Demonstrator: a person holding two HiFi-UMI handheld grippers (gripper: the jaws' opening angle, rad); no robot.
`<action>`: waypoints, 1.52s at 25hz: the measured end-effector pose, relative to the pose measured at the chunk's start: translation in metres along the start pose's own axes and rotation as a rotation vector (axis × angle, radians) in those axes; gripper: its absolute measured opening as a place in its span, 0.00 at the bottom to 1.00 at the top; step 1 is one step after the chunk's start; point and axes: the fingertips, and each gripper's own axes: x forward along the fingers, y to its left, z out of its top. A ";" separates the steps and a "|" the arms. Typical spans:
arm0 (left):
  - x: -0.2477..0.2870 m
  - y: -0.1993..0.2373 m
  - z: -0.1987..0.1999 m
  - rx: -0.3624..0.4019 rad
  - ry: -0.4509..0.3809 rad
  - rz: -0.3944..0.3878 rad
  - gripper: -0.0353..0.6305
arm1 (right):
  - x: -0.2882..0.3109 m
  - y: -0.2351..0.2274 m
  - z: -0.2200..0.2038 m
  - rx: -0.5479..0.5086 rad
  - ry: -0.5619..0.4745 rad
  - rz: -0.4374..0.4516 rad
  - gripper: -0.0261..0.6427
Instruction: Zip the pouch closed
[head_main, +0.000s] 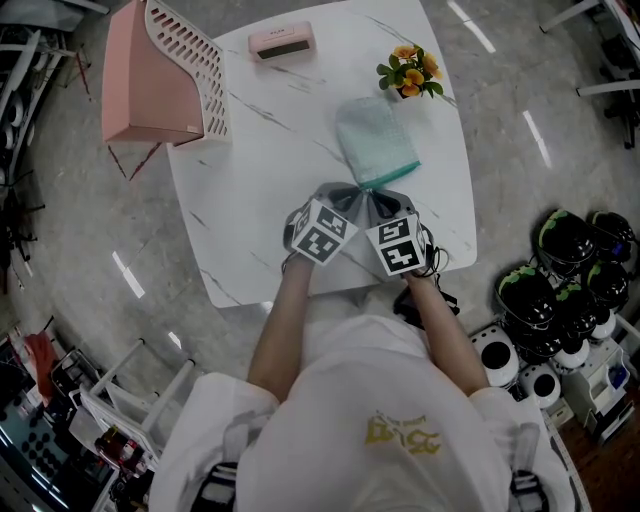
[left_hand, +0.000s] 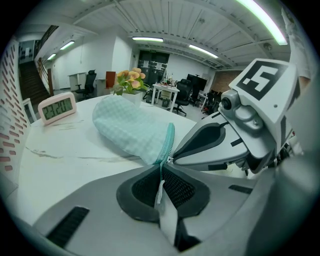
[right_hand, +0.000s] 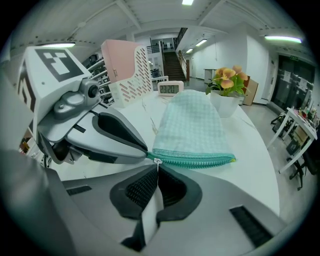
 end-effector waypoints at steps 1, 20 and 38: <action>-0.001 0.001 0.000 -0.005 -0.002 0.001 0.11 | -0.001 -0.002 0.000 0.002 0.000 -0.003 0.06; -0.012 0.002 -0.008 -0.029 -0.011 0.033 0.11 | -0.008 -0.007 -0.003 -0.005 0.000 -0.031 0.06; -0.020 0.015 -0.016 -0.073 -0.005 0.087 0.10 | -0.015 -0.023 -0.011 0.018 0.017 -0.083 0.06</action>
